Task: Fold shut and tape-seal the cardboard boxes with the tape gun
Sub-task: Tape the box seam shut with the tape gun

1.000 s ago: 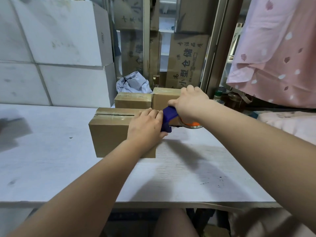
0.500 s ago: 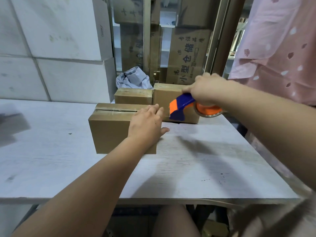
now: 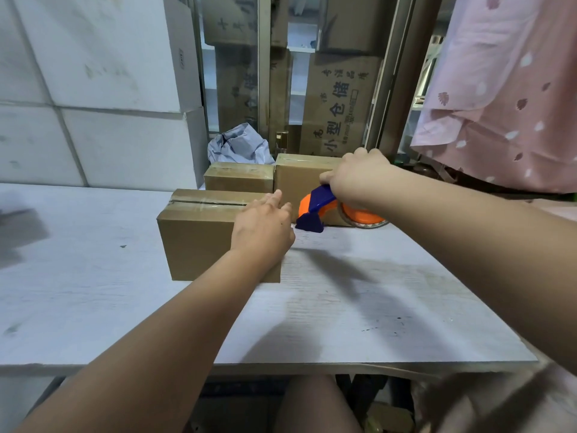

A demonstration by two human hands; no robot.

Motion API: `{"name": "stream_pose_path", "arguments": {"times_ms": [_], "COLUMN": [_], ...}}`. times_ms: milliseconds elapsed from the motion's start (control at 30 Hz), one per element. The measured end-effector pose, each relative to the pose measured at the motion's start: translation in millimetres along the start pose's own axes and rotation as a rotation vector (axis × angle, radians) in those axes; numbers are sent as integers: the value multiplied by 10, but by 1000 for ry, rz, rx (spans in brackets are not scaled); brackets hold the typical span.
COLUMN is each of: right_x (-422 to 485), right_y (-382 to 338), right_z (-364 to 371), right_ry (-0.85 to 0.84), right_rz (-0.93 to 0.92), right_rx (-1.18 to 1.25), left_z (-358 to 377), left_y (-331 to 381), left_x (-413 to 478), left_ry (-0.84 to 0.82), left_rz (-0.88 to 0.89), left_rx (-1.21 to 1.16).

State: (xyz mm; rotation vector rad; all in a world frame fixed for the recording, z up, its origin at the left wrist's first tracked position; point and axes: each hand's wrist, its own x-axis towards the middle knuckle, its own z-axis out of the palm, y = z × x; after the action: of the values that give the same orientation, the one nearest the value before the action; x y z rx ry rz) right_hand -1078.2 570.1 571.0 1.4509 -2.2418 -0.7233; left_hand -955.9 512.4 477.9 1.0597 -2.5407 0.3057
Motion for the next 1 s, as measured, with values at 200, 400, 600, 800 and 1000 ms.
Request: {"name": "stream_pose_path", "arguments": {"times_ms": [200, 400, 600, 800, 1000], "right_x": [11, 72, 117, 208, 387], "right_y": [-68, -192, -220, -230, -209], "right_z": [-71, -104, -132, -109, -19], "right_ry": [-7, -34, -41, -66, -209], "right_rz": [-10, -16, -5, -11, -44], "right_rx": [-56, -49, -57, -27, 2], "left_z": [9, 45, 170, 161, 98], "left_y": [57, 104, 71, 72, 139], "left_x": [48, 39, -5, 4, 16], "left_ry": [-88, -141, 86, 92, -32], "left_rz": [35, -5, 32, 26, 2], "left_rx": [159, 132, 17, -14, 66]}}
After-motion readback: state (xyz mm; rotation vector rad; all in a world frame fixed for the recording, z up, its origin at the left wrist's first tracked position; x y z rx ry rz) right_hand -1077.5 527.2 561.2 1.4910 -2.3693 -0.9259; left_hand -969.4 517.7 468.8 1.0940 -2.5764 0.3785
